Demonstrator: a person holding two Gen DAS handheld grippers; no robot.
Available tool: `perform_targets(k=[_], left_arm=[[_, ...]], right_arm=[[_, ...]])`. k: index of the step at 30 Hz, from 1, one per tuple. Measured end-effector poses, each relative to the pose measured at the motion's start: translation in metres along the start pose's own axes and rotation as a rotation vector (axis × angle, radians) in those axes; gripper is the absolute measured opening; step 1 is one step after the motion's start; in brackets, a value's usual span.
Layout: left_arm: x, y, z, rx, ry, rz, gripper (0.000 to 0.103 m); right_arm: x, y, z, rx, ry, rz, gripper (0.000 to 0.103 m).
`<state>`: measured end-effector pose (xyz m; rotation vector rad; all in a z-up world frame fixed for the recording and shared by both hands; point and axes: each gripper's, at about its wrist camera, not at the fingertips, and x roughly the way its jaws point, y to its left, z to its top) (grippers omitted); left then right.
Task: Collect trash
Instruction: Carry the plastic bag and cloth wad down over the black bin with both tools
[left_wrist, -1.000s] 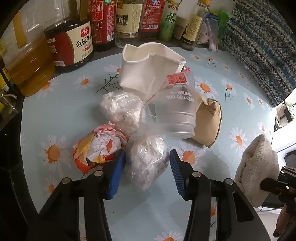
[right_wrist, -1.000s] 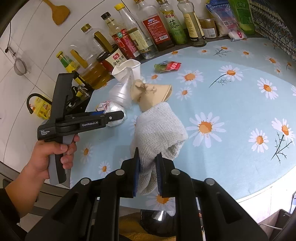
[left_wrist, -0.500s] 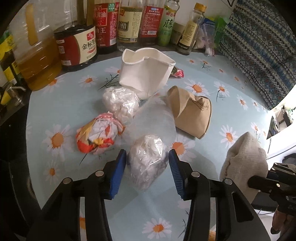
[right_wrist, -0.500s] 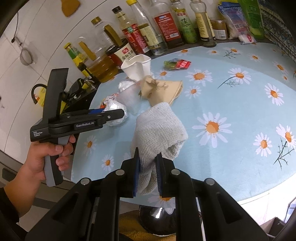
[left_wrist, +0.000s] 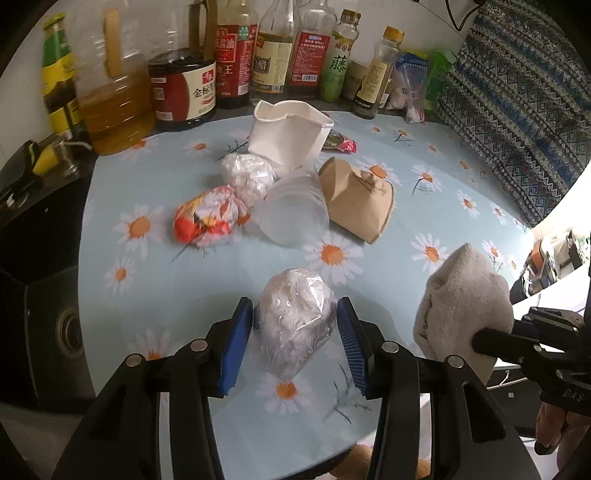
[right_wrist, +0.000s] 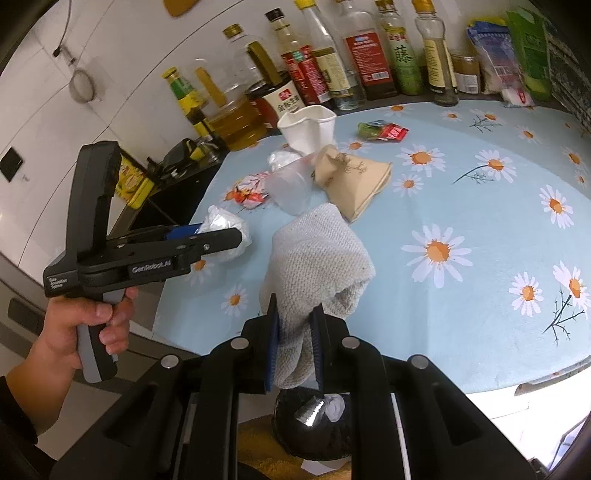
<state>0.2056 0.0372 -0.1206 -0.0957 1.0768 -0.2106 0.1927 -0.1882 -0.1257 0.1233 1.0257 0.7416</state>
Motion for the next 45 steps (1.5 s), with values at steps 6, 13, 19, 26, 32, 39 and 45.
perform_targets(k=[6,13,19,26,32,39,45], left_arm=[[-0.018,-0.015,-0.027,-0.038,-0.015,0.021,0.045],[-0.031,-0.029,-0.064,-0.111,-0.028,0.047,0.045],[-0.039,-0.038,-0.095,-0.185,-0.044,0.053,0.045],[-0.041,-0.044,-0.126,-0.243,-0.032,0.054,0.045],[-0.036,-0.042,-0.153,-0.282,0.002,0.063,0.045],[-0.021,-0.036,-0.18,-0.316,0.064,0.052,0.045],[0.005,-0.027,-0.207,-0.353,0.139,0.042,0.045]], right_arm=[[-0.007,0.006,-0.01,-0.054,0.015,0.039,0.017],[-0.013,0.013,-0.027,-0.119,0.06,0.083,0.017],[-0.017,0.015,-0.042,-0.169,0.101,0.106,0.018],[-0.011,0.02,-0.06,-0.198,0.157,0.14,0.018],[0.001,0.024,-0.077,-0.205,0.211,0.158,0.018],[0.022,0.026,-0.101,-0.226,0.283,0.134,0.018],[0.045,0.023,-0.125,-0.231,0.362,0.085,0.018]])
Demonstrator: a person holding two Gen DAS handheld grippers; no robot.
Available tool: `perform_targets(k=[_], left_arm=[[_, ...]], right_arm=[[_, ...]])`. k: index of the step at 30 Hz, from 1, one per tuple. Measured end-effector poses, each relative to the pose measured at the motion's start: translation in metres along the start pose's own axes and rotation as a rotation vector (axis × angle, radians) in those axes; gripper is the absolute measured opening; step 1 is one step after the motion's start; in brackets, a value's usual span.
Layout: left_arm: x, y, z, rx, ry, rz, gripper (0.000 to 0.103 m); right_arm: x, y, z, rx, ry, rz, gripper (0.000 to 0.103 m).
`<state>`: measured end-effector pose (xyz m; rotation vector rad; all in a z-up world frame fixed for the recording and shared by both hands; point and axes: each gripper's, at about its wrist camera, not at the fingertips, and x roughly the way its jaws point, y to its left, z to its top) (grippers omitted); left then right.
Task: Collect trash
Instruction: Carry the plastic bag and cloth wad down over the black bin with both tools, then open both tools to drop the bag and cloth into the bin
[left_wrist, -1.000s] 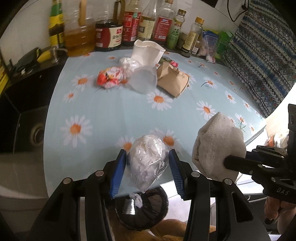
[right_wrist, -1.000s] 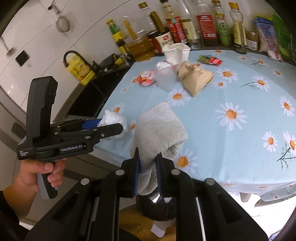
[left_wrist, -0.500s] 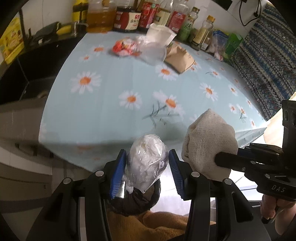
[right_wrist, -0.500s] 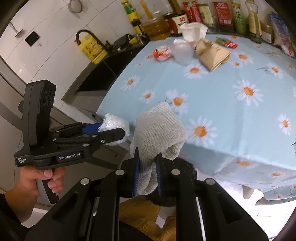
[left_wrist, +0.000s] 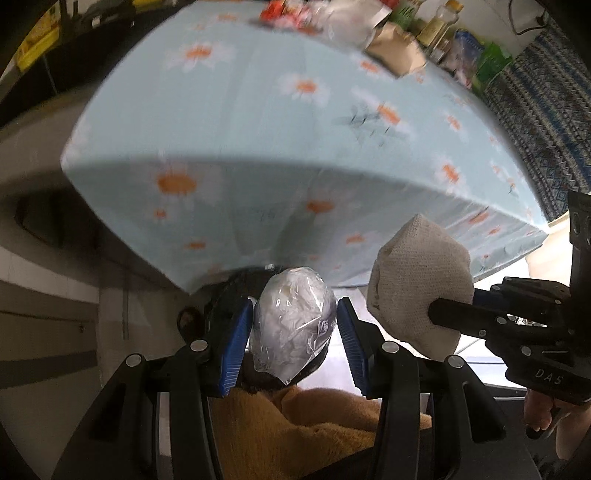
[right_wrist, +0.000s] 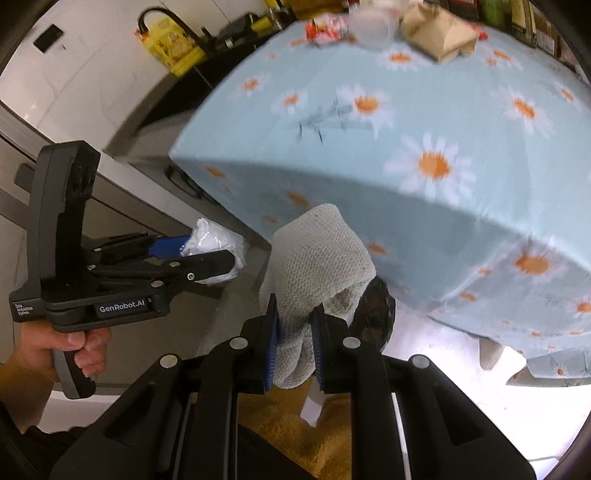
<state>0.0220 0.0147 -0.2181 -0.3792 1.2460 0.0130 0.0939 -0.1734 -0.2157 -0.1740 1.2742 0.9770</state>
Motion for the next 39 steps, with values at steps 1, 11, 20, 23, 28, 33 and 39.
perform_targets(k=[1,11,20,23,28,33,39], left_arm=[[0.003,0.002,-0.003,-0.007,0.01,-0.005,0.046],[0.044,0.021,-0.024,-0.059,0.113,-0.002,0.046],[0.06,0.023,-0.03,-0.071,0.158,-0.007,0.046],[0.061,0.023,-0.029,-0.082,0.162,-0.01,0.046],[0.063,0.024,-0.028,-0.104,0.18,-0.018,0.047],[0.064,0.026,-0.026,-0.123,0.19,-0.018,0.071],[0.063,0.028,-0.022,-0.127,0.201,-0.002,0.071]], right_arm=[[0.005,-0.002,-0.002,0.006,0.013,-0.001,0.018],[0.051,-0.013,-0.012,0.05,0.131,-0.026,0.018],[0.071,-0.021,-0.016,0.071,0.182,-0.038,0.019],[0.073,-0.023,-0.013,0.073,0.184,-0.037,0.02],[0.076,-0.024,-0.008,0.065,0.194,-0.031,0.023],[0.077,-0.031,-0.003,0.102,0.203,-0.027,0.038],[0.071,-0.035,-0.003,0.115,0.187,-0.032,0.038]])
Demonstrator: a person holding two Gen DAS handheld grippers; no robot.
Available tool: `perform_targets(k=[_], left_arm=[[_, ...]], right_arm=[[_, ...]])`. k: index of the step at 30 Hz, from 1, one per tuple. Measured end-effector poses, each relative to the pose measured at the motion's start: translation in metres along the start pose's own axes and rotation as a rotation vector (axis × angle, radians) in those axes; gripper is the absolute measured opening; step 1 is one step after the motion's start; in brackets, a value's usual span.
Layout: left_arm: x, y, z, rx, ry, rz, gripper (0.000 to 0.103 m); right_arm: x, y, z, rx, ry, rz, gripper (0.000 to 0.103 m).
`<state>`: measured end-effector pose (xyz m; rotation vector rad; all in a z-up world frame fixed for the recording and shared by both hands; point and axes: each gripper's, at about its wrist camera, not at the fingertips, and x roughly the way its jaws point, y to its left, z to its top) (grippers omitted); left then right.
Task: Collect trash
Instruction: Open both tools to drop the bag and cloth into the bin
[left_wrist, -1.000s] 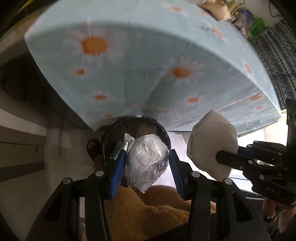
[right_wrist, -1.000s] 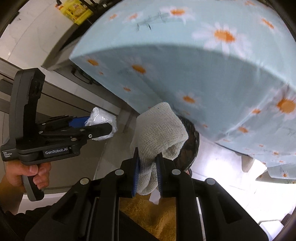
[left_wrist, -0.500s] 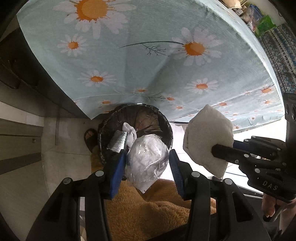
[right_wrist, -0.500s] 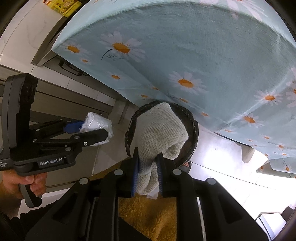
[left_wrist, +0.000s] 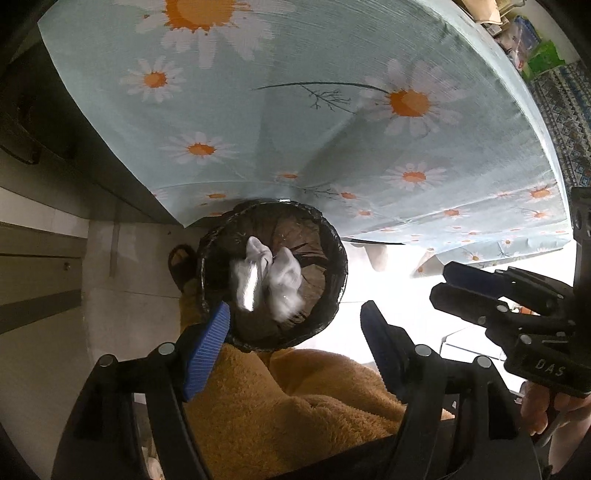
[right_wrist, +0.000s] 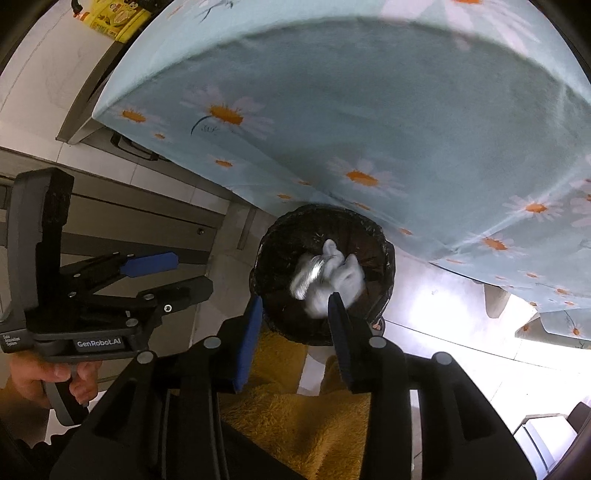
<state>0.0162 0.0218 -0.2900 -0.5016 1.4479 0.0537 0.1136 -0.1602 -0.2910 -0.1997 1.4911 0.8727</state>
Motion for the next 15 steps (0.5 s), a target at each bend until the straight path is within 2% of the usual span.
perform_targets(k=[8,15], left_arm=[[-0.009,-0.006,0.005,0.019,-0.012,0.015,0.071],[-0.043,-0.023,0.008,0.073,-0.08,0.018,0.071]], right_arm=[[-0.016,-0.003,-0.006,0.018,-0.026,0.011,0.038],[-0.047,0.0,-0.008,0.013,-0.105,0.027,0.038]])
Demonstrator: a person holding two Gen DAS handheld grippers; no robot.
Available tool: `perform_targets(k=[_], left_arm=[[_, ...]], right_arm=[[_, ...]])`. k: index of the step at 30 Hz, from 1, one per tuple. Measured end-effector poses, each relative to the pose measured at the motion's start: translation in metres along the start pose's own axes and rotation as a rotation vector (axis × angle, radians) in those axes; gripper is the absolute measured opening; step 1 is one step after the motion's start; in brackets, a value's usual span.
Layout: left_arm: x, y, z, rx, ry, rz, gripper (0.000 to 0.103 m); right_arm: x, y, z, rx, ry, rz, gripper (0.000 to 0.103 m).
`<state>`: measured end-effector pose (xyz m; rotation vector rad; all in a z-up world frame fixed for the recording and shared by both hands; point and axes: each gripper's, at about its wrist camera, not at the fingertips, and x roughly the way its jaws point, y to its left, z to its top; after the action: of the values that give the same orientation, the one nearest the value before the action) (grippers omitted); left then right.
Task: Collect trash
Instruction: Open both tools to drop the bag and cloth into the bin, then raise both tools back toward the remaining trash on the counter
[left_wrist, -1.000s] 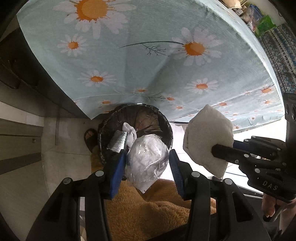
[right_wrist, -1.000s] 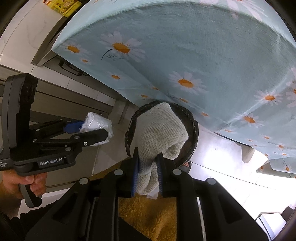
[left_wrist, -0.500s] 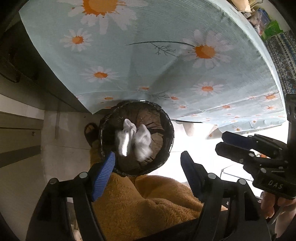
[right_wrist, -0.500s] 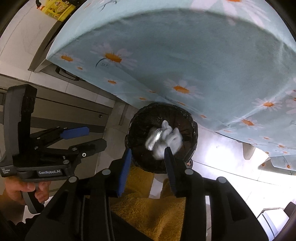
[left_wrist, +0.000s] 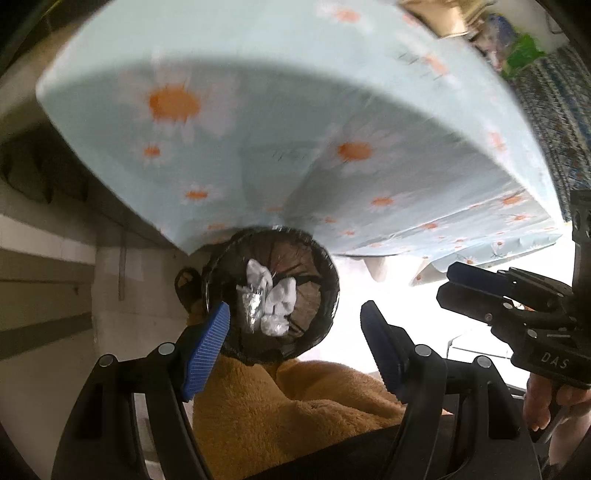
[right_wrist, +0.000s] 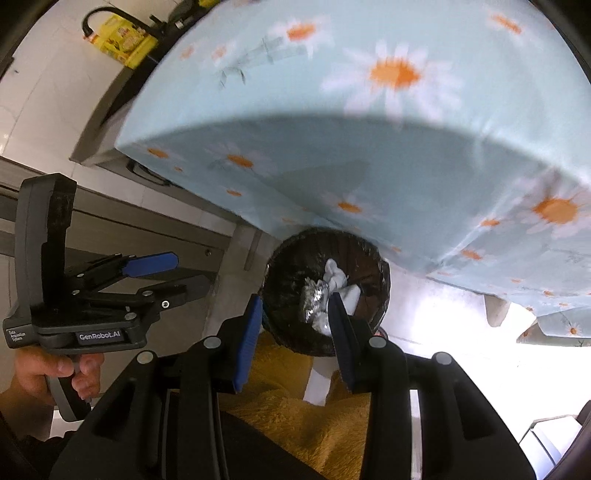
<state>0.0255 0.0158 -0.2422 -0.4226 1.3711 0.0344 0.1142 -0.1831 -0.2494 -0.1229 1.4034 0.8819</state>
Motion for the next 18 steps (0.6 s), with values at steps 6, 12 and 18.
perform_targets(k=[6,12,18], left_arm=[[-0.035,-0.026,0.004,0.067,-0.088,-0.004,0.071],[-0.065,-0.05,0.01,0.115,-0.164,0.015,0.071],[-0.088,-0.069,0.018,0.162,-0.223,0.062,0.071]], right_arm=[[-0.039,0.006,0.004,-0.014,-0.091,0.033,0.039],[-0.078,0.001,0.002,-0.026,-0.185,0.067,0.04],[-0.115,-0.007,0.001,-0.027,-0.296,0.086,0.041]])
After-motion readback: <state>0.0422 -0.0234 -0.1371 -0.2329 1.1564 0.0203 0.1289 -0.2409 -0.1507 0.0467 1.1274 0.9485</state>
